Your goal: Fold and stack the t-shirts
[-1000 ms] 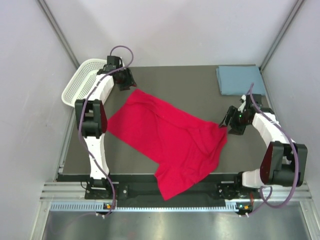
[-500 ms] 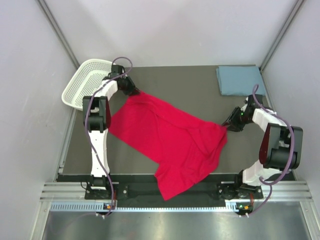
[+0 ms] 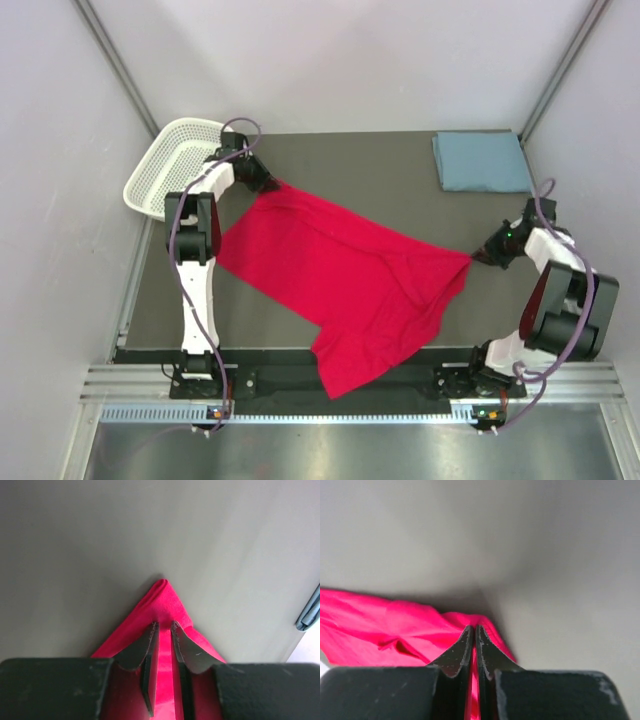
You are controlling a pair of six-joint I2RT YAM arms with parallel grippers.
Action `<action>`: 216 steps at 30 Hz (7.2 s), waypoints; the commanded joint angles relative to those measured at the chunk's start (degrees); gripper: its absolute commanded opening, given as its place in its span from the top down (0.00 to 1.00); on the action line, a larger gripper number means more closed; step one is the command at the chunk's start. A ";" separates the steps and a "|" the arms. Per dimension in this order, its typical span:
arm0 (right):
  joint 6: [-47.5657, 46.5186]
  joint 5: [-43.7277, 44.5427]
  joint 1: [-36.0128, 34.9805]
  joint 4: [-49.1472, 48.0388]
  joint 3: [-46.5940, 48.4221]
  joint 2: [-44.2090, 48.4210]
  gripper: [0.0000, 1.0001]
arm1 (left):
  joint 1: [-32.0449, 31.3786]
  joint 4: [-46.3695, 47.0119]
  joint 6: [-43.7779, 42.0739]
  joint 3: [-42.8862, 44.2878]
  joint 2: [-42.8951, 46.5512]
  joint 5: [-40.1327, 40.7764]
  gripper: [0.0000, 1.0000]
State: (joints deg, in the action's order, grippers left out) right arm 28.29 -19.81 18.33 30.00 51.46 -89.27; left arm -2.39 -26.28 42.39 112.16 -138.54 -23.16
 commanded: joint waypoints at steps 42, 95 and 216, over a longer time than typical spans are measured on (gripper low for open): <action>-7.55 2.93 -3.47 3.40 17.07 -11.96 1.00 | 0.55 0.97 -18.05 10.71 -3.85 10.63 1.00; -21.53 2.32 -31.77 9.64 46.36 -32.63 0.68 | -4.37 -4.92 -19.01 -24.89 28.76 4.35 0.58; -1.40 -6.55 -5.76 -6.18 15.60 -13.55 0.52 | -32.94 4.57 -1.00 -7.75 3.37 -8.39 0.71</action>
State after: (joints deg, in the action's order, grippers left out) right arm 26.81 -25.67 11.94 26.04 63.99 -102.00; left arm -35.00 -22.20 42.15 101.97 -134.21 -32.10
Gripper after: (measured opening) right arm 0.479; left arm 0.306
